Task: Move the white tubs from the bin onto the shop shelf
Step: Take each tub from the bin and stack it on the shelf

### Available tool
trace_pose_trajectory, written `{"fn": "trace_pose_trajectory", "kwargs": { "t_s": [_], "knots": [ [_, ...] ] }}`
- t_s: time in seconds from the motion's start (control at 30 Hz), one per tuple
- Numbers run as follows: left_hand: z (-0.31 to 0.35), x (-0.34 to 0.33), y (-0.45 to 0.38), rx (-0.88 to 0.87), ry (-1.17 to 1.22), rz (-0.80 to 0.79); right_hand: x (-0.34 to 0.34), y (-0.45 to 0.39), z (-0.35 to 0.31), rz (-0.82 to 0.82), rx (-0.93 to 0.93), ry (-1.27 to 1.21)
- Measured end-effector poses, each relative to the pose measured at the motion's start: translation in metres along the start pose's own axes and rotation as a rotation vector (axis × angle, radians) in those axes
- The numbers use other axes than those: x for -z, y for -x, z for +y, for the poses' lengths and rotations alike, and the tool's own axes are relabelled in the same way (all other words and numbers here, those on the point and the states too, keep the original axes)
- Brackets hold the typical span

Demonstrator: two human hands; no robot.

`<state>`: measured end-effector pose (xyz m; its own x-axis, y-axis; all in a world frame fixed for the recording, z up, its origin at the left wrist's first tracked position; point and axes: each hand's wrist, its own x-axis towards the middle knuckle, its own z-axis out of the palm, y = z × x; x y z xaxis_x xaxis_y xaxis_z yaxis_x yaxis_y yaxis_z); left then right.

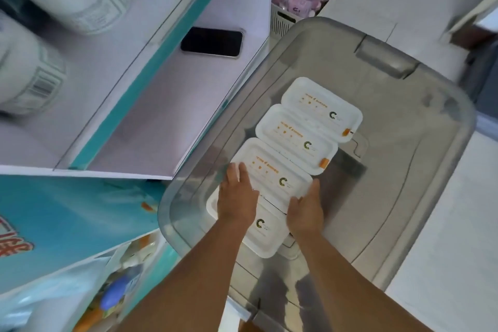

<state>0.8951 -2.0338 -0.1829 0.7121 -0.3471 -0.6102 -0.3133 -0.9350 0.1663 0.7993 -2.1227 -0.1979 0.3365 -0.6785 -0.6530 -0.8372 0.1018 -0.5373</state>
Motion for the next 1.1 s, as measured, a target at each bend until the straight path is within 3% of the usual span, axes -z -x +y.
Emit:
{"fn": "trace_pose_trajectory", "kwargs": {
  "t_s": [0.23,0.37,0.53,0.77,1.1],
  "knots": [
    [0.001,-0.009,-0.008,0.027,0.11,0.055,-0.009,-0.011,-0.003,0.112,-0.196,-0.162],
    [0.0,-0.004,-0.003,0.022,0.176,0.059,0.002,-0.005,-0.007,0.15,-0.183,-0.226],
    [0.009,0.015,0.025,0.015,0.278,0.095,0.026,0.01,-0.013,0.184,-0.086,-0.254],
    [0.021,0.039,0.082,0.05,0.509,0.239,0.082,0.044,-0.014,0.103,0.175,-0.181],
    [0.054,0.048,0.172,0.163,0.813,0.574,0.165,0.089,-0.031,0.006,0.484,-0.066]
  ]
}}
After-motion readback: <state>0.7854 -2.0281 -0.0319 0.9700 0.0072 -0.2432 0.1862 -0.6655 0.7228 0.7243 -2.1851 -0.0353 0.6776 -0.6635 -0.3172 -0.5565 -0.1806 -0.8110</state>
